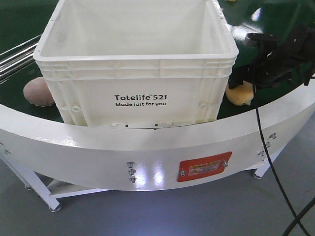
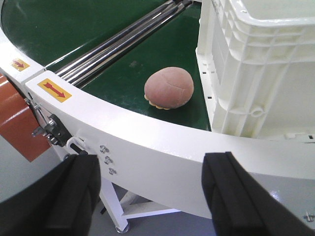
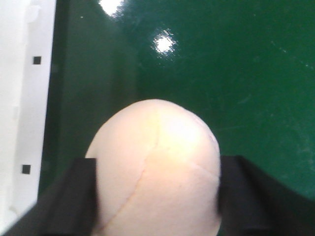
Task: Place moving items into box and shelve
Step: 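Lift the yellow ball with the right gripper and drop it into the crate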
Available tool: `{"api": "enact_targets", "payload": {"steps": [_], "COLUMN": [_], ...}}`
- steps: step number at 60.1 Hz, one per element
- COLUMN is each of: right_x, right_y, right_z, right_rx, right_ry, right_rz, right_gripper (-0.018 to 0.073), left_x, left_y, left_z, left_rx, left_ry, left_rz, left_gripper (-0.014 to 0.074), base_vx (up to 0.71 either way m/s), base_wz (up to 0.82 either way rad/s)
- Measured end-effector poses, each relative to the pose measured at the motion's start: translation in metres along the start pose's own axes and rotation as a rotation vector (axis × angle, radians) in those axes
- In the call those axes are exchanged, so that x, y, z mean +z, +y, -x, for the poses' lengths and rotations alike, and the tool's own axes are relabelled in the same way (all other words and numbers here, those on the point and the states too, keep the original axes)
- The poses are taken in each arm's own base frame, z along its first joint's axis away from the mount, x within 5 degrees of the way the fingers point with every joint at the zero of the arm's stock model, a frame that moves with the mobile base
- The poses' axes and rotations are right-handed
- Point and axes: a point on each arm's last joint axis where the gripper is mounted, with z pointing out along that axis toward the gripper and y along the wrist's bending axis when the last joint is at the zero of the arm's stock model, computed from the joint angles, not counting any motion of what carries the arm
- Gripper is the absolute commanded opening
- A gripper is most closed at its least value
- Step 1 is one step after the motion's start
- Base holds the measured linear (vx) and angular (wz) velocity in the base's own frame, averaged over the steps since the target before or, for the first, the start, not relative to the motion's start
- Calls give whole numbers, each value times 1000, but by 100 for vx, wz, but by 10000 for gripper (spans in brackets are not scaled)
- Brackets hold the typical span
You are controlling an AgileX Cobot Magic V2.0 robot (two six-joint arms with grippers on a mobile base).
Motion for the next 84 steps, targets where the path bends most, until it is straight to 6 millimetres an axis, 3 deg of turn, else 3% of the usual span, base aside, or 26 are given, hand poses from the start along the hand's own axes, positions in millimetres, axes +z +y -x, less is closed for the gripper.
{"api": "enact_targets", "payload": {"steps": [10, 16, 22, 34, 40, 44, 53, 61, 65, 75, 84], "right_x": [-5, -25, -65, -168, -199, -211, -209, -188, -172, -136, -131], "right_y": [0, 1, 4, 22, 39, 63, 122, 174, 192, 205, 206], "right_z": [2, 10, 27, 56, 57, 55, 50, 43, 41, 41, 41], "right_rx": [-22, -76, -129, -174, -205, -259, -391, -488, -516, -535, -534], "right_ry": [0, -26, -114, -390, -474, -515, -538, -528, -517, -476, -475], "right_rz": [-7, -38, -76, -103, -85, -51, 51, 139, 166, 177, 175], "right_gripper": [265, 271, 271, 271, 271, 271, 271, 284, 333, 580, 729], "left_x": [0, 0, 0, 0, 0, 0, 0, 0, 0, 0, 0], "left_y": [0, 0, 0, 0, 0, 0, 0, 0, 0, 0, 0], "left_z": [-1, -1, -1, -1, -1, -1, -1, -1, -1, -1, -1], "left_rx": [0, 0, 0, 0, 0, 0, 0, 0, 0, 0, 0], "left_ry": [14, 15, 15, 15, 15, 15, 15, 15, 15, 15, 15], "left_rz": [2, 2, 2, 2, 2, 2, 2, 2, 2, 2, 2], "left_gripper": [559, 559, 559, 559, 559, 559, 559, 559, 559, 559, 566], "base_vx": [0, 0, 0, 0, 0, 0, 0, 0, 0, 0, 0], "base_wz": [0, 0, 0, 0, 0, 0, 0, 0, 0, 0, 0]}}
